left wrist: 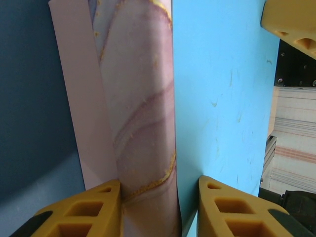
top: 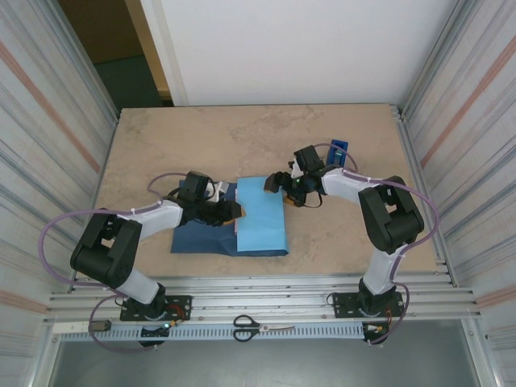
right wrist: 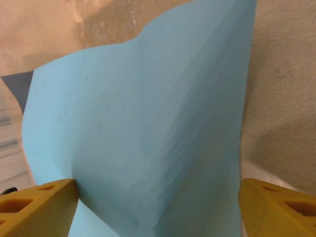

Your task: Wrap the gift box in paper

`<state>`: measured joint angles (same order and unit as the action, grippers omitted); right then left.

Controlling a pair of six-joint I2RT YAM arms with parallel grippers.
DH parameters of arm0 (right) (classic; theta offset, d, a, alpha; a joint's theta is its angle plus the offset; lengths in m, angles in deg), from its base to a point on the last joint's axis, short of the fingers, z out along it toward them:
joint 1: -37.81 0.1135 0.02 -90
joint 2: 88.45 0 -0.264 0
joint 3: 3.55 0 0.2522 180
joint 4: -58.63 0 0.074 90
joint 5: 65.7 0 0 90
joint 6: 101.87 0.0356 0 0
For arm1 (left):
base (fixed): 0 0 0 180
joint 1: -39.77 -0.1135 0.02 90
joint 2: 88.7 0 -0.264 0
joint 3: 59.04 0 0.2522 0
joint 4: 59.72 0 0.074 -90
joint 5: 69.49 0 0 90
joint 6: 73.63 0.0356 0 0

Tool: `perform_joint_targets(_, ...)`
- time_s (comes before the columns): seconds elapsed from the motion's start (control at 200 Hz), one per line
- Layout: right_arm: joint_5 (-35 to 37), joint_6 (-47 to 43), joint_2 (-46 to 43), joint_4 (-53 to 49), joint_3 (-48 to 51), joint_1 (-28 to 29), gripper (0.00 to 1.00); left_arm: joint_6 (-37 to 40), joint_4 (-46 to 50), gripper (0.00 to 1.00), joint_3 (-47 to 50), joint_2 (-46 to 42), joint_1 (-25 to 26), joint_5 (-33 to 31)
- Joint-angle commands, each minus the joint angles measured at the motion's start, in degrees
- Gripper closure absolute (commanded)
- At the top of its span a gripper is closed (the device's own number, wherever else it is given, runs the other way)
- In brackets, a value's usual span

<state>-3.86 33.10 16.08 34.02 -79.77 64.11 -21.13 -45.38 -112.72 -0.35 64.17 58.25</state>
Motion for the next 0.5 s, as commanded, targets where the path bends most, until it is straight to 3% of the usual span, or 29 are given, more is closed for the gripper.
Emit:
perform_joint_targets(0.0, 1.6, 0.2, 0.0, -2.7, 1.1, 0.6, 0.15, 1.5, 6.1, 0.66, 2.1, 4.1, 0.5, -7.0)
perform_joint_targets(0.316, -3.1, -1.1, -2.1, -0.7, -1.5, 1.3, 0.11, 1.7, 6.4, 0.67, 2.3, 4.1, 0.5, -7.4)
perform_joint_targets(0.491, 4.6, -1.1, 0.6, -3.6, 2.6, 1.2, 0.17, 1.9, 6.4, 0.67, 2.2, 4.2, 0.5, -7.2)
